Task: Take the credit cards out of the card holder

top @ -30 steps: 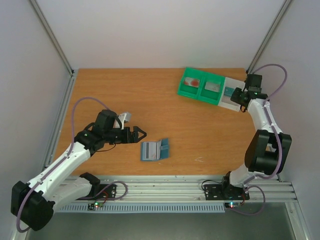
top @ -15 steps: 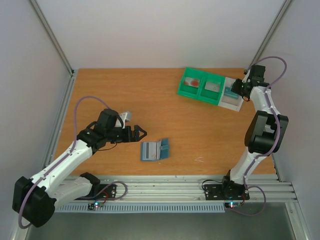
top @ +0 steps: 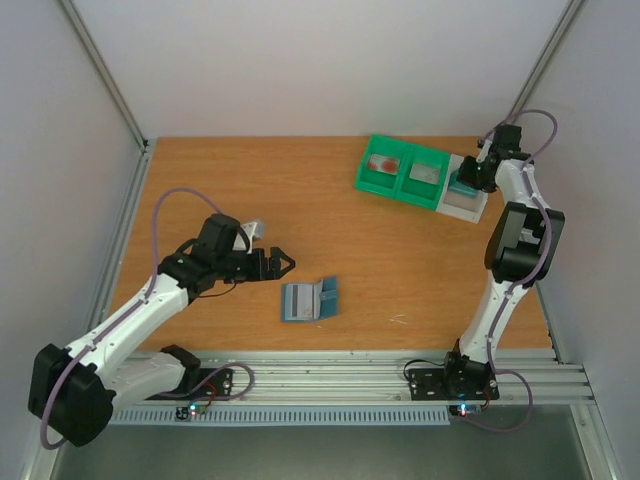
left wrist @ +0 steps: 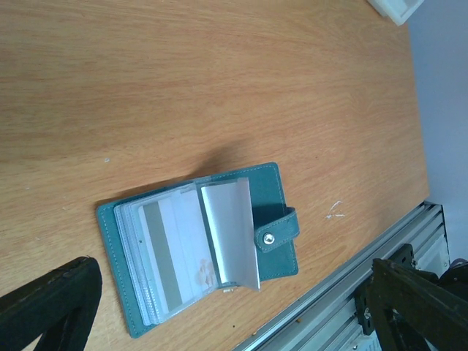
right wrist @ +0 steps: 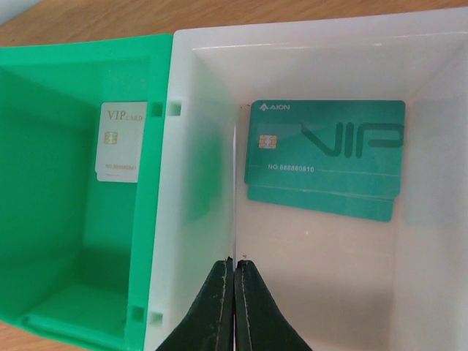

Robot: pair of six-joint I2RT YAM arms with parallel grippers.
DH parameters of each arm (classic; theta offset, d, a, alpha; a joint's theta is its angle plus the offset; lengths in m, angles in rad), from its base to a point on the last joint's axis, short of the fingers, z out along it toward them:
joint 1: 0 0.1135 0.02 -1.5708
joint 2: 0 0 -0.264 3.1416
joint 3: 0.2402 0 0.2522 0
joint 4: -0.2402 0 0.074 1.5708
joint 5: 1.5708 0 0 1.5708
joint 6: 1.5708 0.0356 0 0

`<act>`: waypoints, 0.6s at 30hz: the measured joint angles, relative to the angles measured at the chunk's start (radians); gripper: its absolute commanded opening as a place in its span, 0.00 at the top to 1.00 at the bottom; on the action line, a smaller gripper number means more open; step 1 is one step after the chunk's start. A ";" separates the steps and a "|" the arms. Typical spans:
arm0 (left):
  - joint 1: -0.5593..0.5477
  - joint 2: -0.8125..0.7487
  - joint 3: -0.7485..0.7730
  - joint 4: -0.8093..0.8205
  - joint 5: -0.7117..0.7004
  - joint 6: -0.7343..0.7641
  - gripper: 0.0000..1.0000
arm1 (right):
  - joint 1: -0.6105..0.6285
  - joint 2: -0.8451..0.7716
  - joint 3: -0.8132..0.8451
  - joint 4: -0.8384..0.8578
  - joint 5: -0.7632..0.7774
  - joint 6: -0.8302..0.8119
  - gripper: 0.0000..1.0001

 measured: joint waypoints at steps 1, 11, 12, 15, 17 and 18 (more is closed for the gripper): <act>0.000 0.006 0.004 0.004 0.000 -0.001 0.01 | 0.000 0.014 0.013 -0.004 -0.001 -0.003 0.98; 0.000 0.037 0.009 0.030 0.004 -0.006 0.01 | 0.000 0.153 0.173 -0.049 0.007 -0.018 0.93; 0.000 0.038 0.009 0.030 0.004 -0.007 0.01 | 0.000 0.164 0.190 -0.055 0.013 -0.019 0.93; 0.000 0.038 0.009 0.032 0.004 -0.010 0.01 | 0.000 0.193 0.230 -0.064 0.034 -0.023 0.92; 0.000 0.039 0.009 0.034 0.004 -0.010 0.01 | 0.000 0.207 0.256 -0.083 0.053 -0.026 0.92; 0.000 0.040 0.009 0.035 0.004 -0.010 0.01 | 0.000 0.211 0.264 -0.087 0.060 -0.027 0.91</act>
